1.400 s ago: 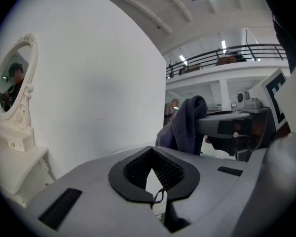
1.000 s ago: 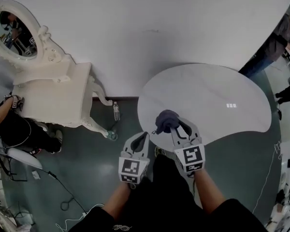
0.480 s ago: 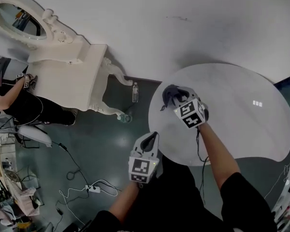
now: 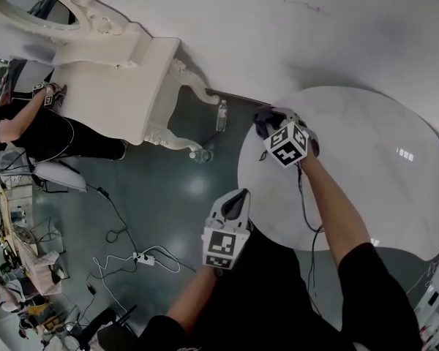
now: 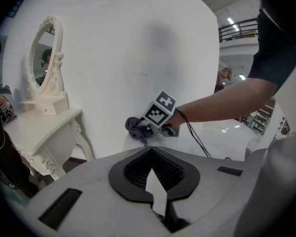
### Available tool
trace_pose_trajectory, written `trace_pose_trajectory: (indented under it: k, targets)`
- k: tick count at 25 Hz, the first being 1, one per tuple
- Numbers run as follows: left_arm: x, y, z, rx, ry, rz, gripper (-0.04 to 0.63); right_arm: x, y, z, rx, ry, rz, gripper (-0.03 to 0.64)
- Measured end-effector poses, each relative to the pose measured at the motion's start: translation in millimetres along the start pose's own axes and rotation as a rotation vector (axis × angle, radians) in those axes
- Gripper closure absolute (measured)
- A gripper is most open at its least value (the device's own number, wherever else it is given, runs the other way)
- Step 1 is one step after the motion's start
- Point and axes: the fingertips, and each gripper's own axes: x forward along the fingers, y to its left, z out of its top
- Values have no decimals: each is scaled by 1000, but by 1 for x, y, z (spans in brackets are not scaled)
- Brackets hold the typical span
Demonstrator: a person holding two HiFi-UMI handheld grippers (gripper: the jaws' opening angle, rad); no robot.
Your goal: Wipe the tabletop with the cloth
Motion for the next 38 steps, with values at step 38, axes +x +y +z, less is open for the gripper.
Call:
trace_pose_trajectory:
  k: [38]
  targets:
    - [-90,-28,-46,38,-119,-141,588,-144,266,-84,-58,78,121,557]
